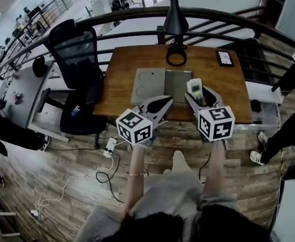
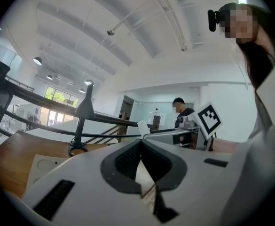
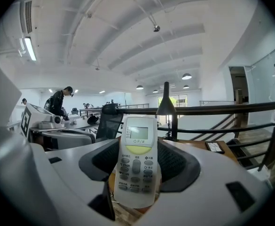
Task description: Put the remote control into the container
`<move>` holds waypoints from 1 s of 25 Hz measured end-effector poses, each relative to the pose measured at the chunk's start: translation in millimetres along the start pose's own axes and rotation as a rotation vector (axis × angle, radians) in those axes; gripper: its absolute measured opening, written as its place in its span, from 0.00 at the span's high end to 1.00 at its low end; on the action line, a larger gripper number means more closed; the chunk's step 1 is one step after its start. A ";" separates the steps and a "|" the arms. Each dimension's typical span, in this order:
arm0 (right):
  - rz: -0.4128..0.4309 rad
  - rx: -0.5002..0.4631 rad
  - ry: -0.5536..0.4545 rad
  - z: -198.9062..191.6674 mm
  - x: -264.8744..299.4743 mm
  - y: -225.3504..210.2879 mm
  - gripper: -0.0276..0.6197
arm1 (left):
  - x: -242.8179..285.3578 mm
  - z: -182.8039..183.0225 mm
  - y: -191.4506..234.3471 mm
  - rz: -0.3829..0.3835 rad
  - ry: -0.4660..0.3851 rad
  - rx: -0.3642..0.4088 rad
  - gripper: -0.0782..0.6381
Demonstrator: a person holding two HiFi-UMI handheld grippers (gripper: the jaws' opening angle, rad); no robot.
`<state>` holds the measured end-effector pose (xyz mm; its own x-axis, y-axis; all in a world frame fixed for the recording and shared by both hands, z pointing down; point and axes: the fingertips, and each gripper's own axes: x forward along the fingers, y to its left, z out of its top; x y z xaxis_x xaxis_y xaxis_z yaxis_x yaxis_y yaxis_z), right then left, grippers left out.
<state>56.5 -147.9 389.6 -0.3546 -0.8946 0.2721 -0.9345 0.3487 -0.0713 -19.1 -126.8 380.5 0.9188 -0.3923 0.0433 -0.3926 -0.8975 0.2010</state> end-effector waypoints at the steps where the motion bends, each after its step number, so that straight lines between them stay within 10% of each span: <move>1: 0.003 0.001 0.004 0.9 4.0 -3.0 0.57 | 2.9 0.7 3.8 0.003 0.001 -0.002 0.89; 25: 0.112 0.028 0.133 -7.3 113.6 -57.1 0.57 | 65.6 0.2 97.0 0.084 0.008 -0.085 0.89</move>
<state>69.8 -267.4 431.6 -0.4509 -0.8053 0.3850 -0.8906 0.4342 -0.1349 3.0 -239.6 402.7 0.8832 -0.4636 0.0708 -0.4638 -0.8410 0.2785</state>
